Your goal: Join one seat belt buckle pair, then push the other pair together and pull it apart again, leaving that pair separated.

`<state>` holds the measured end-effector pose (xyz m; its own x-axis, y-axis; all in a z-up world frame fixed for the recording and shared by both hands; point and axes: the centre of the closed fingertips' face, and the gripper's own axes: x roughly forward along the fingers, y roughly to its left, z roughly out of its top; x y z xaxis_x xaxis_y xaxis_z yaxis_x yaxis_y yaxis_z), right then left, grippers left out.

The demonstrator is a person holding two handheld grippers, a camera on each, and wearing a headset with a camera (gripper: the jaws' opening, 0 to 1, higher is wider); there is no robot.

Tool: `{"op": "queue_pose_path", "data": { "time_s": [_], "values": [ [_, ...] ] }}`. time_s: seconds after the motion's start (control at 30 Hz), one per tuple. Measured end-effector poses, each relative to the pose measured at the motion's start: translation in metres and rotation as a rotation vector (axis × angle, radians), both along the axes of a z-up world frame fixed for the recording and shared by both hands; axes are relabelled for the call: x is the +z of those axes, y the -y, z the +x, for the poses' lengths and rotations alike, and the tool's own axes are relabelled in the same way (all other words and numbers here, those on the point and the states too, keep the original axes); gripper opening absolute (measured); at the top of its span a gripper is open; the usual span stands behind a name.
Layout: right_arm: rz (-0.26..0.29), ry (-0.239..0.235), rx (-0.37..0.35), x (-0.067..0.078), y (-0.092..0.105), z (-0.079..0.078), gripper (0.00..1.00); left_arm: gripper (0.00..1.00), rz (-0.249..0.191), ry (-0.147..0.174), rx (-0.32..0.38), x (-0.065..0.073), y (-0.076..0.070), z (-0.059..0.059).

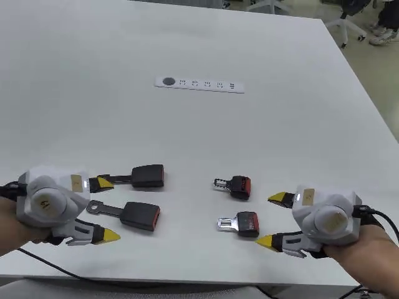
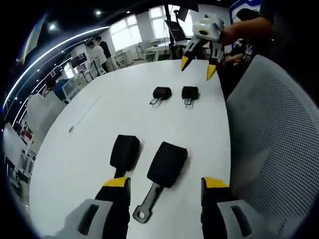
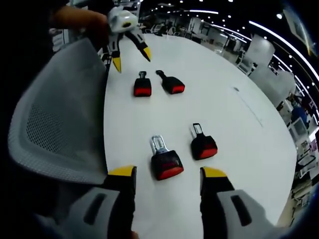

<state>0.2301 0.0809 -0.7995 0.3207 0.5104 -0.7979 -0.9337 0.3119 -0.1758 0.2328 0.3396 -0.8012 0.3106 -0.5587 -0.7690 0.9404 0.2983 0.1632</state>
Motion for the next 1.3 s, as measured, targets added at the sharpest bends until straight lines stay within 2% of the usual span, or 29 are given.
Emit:
{"op": "queue_pose_path", "data": {
  "time_s": [0.07,0.2,0.37,0.5,0.67,0.83,0.87,1.03,1.13,1.23,1.3],
  "values": [
    [-0.009,-0.003,0.016,-0.003,-0.002,0.002,0.49,0.56,0.036,0.000,-0.031,-0.007,0.002,0.001],
    [-0.045,-0.014,0.067,-0.014,-0.003,0.005,0.47,0.51,0.036,-0.005,-0.040,-0.010,0.011,0.008],
    [-0.068,-0.055,0.111,-0.029,-0.006,0.005,0.42,0.49,0.075,-0.005,-0.081,-0.021,0.015,0.017],
    [-0.101,-0.077,0.153,-0.044,-0.009,0.006,0.41,0.48,0.120,-0.013,-0.130,-0.032,0.018,0.016],
    [-0.118,-0.088,0.178,-0.054,-0.014,0.010,0.41,0.47,0.144,-0.035,-0.155,-0.042,0.023,0.016],
    [-0.130,-0.113,0.195,-0.062,-0.015,0.014,0.37,0.45,0.159,-0.048,-0.173,-0.052,0.026,0.017],
    [-0.130,-0.132,0.200,-0.064,-0.015,0.014,0.37,0.43,0.161,-0.049,-0.178,-0.053,0.026,0.017],
    [-0.121,-0.157,0.221,-0.064,-0.018,0.018,0.37,0.37,0.180,-0.049,-0.197,-0.055,0.026,0.021],
    [-0.118,-0.166,0.245,-0.065,-0.019,0.018,0.36,0.36,0.172,-0.046,-0.201,-0.056,0.027,0.023],
    [-0.097,-0.190,0.239,-0.066,-0.018,0.020,0.36,0.35,0.162,-0.056,-0.199,-0.055,0.028,0.023],
    [-0.094,-0.190,0.243,-0.066,-0.019,0.019,0.35,0.35,0.160,-0.051,-0.211,-0.055,0.029,0.023]
  ]
}}
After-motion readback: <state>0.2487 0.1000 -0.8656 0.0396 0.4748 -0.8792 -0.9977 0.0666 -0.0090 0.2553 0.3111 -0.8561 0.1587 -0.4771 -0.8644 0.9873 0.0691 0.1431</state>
